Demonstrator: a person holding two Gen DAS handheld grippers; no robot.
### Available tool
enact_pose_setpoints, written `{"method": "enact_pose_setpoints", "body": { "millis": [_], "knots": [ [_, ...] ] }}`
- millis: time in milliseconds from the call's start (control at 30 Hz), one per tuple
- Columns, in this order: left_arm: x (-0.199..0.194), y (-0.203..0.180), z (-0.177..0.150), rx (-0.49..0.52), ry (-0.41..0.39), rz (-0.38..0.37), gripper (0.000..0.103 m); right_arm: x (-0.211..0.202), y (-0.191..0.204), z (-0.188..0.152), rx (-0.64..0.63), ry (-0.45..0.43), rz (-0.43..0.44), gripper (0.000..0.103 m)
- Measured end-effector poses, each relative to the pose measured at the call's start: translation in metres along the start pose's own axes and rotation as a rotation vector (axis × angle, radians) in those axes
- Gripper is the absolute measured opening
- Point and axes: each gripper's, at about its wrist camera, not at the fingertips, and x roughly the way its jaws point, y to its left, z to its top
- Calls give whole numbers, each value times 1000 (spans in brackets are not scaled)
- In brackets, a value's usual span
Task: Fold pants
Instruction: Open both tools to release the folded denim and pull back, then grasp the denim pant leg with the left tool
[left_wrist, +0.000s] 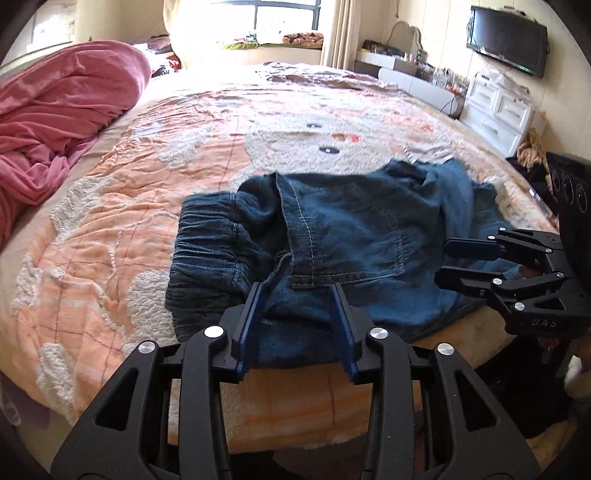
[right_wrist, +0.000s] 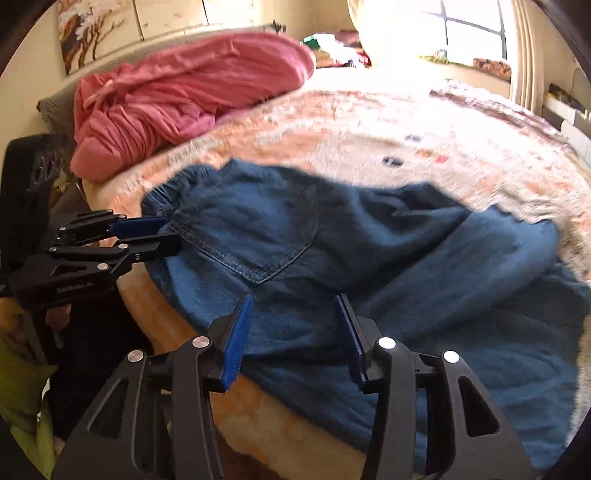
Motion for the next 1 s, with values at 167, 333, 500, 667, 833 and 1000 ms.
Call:
{"method": "enact_pose_setpoints", "body": {
  "millis": [167,333,500,667,833,1000],
  "knots": [
    [-26,-17,12,31,-58,-21,44,-39,-31,0,78,-63,-61,54],
    [-32,-43,26,83,-79,-72,46,-68,-63,-7,166,-117,-127,59],
    [-12,-74,40,115,-35,-183,46,-81,-86,-11,228,-142,-176,63],
    [20,-101,47,129,36,-268,46,-92,-104,-15,254,-153,-214,69],
    [48,-124,55,152,87,-317,46,-96,-114,-6,266,-161,-245,73],
    [75,-135,59,160,137,-340,46,-97,-122,9,248,-162,-280,78]
  ]
}}
